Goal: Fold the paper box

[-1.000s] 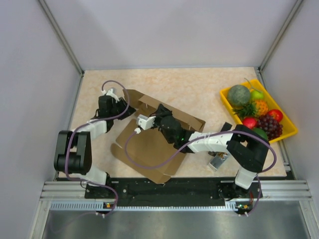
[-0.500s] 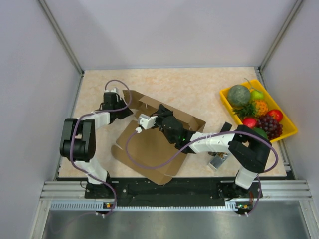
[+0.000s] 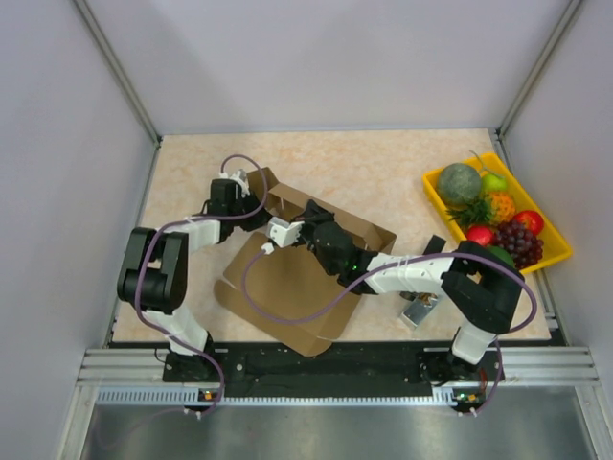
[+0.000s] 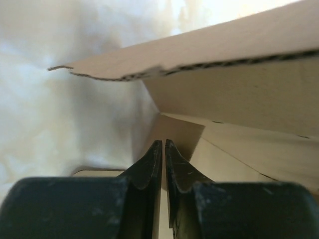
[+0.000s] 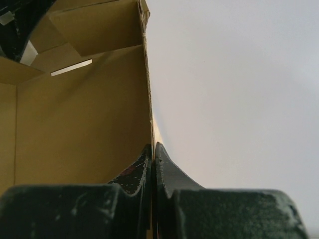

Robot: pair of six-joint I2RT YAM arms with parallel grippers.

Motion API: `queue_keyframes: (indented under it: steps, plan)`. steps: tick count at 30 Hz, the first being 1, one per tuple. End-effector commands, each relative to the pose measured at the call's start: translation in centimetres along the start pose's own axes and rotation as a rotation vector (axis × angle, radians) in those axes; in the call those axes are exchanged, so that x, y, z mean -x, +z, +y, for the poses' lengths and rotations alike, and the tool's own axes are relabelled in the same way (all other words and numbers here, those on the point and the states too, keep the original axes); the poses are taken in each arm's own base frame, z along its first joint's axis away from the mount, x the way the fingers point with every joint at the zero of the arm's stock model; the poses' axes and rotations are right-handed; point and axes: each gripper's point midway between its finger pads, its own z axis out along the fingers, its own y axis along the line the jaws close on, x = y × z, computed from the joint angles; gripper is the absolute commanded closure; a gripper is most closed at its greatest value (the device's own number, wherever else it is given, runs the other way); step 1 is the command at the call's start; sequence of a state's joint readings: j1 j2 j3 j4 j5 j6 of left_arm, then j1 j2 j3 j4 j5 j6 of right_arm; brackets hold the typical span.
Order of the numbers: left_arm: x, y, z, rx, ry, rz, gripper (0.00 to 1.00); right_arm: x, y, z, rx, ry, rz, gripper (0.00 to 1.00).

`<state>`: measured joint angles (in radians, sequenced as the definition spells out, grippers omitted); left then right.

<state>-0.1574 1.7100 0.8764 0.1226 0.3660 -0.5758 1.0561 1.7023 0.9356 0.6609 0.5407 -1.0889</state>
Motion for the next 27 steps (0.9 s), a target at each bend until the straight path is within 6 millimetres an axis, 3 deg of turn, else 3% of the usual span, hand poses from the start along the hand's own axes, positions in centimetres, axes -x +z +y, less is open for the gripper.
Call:
queue_keyframes:
  steps: [1,5,7,10,13,17,20,22,23,24,27]
  plan:
    - [0.8,-0.6,-4.2,-0.192,0.031,-0.016,0.9,-0.2,-0.6,0.8,0.041,0.06,-0.01,1.0]
    - [1.0,-2.8,-3.6,-0.164,0.063,-0.102,0.85,-0.6,-0.7,1.1,0.04,0.048,-0.002,1.0]
    - [1.8,-4.0,-3.7,-0.162,0.077,-0.153,0.76,-0.9,-0.7,1.5,0.05,0.033,-0.002,1.0]
    - [3.4,-6.5,-4.1,-0.149,0.103,-0.247,0.68,-1.4,-0.7,1.8,0.056,0.011,0.006,1.0]
    - [5.8,-10.1,-4.8,-0.132,0.118,-0.381,0.66,-1.8,-0.7,2.4,0.065,-0.037,0.009,1.0]
    - [8.6,-13.8,-4.4,-0.081,0.124,-0.531,0.66,-2.6,-0.4,2.8,0.051,-0.092,0.042,1.0]
    - [10.6,-15.8,-2.7,0.003,0.097,-0.625,0.64,-2.6,-0.4,3.0,0.057,-0.108,0.041,1.0]
    - [11.5,-15.1,-1.8,0.05,0.067,-0.612,0.62,-2.5,-0.4,3.2,0.066,-0.112,0.035,1.0]
    - [12.2,-15.1,0.1,0.103,0.036,-0.603,0.62,-2.5,-0.4,3.3,0.067,-0.114,0.033,1.0]
    - [12.5,-14.4,0.7,0.119,0.023,-0.583,0.62,-2.4,-0.3,3.2,0.064,-0.119,0.03,1.0]
    - [13.0,-10.7,2.6,0.12,-0.017,-0.444,0.64,-2.3,-0.2,3.2,0.071,-0.131,0.028,1.0]
